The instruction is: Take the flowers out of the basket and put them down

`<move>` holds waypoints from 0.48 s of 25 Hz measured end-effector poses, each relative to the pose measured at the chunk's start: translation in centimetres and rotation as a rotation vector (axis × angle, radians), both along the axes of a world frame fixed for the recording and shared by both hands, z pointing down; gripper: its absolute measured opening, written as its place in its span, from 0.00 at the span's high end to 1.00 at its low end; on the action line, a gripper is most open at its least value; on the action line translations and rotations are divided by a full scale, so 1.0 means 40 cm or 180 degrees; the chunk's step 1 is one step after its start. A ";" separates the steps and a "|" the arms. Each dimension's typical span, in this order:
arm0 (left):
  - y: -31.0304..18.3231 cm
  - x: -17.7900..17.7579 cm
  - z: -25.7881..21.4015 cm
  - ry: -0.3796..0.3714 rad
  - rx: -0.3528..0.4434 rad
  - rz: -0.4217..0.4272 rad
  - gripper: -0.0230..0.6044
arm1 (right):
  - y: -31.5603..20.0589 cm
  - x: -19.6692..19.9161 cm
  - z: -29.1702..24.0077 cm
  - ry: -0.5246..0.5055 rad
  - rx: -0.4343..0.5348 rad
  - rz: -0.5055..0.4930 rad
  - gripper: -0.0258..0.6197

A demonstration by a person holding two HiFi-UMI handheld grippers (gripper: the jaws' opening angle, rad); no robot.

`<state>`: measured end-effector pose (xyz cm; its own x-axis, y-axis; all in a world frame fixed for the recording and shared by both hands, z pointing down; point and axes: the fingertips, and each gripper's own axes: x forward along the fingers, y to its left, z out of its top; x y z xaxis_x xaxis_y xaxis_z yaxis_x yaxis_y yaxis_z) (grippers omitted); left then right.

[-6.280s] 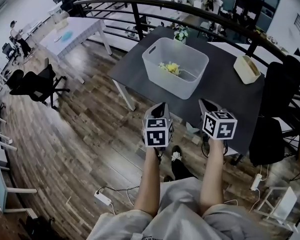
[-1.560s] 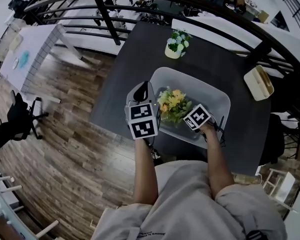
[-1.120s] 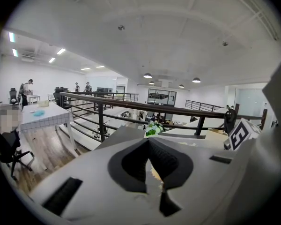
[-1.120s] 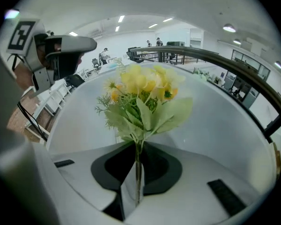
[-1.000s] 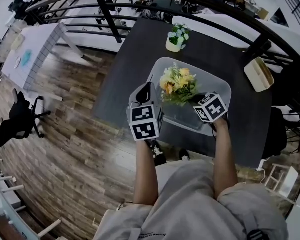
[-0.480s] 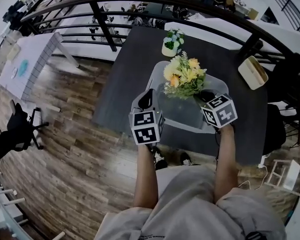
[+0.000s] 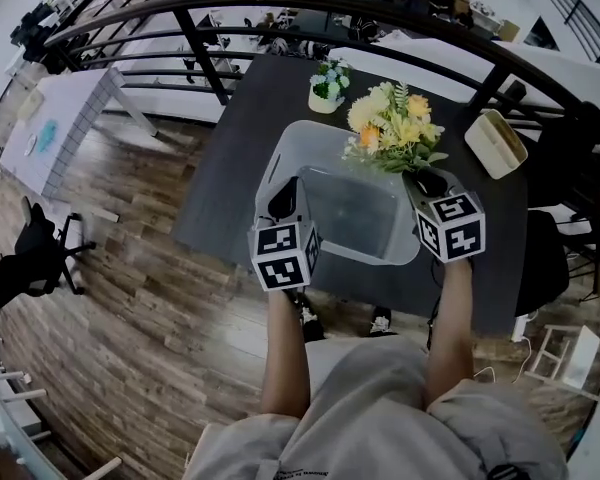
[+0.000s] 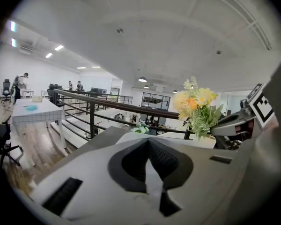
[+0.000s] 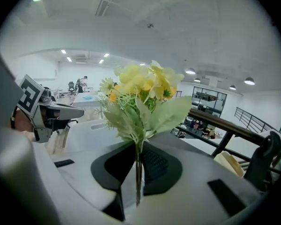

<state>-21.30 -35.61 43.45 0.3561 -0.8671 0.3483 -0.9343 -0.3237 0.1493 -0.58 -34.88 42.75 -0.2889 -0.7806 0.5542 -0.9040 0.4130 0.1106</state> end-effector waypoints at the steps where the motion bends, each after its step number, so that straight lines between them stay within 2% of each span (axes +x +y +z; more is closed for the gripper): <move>1: 0.004 0.009 0.007 0.0014 -0.0018 -0.0017 0.92 | 0.002 0.015 -0.003 0.0000 0.0034 0.0018 0.86; 4: 0.023 0.065 0.021 0.0023 -0.0039 -0.0068 0.92 | 0.017 0.080 -0.006 -0.0010 0.0063 0.0007 0.86; 8: 0.060 0.238 0.002 -0.0047 0.0072 -0.0018 0.92 | 0.051 0.248 0.014 -0.0038 0.0050 0.0049 0.86; 12: 0.087 0.368 -0.012 -0.0183 0.0190 0.0116 0.92 | 0.077 0.349 0.058 -0.0116 -0.0025 0.0117 0.86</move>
<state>-6.59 -32.12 42.96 0.3686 -0.8738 0.3171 -0.9283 -0.3642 0.0753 13.38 -31.80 45.06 -0.2801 -0.7867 0.5501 -0.9220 0.3801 0.0742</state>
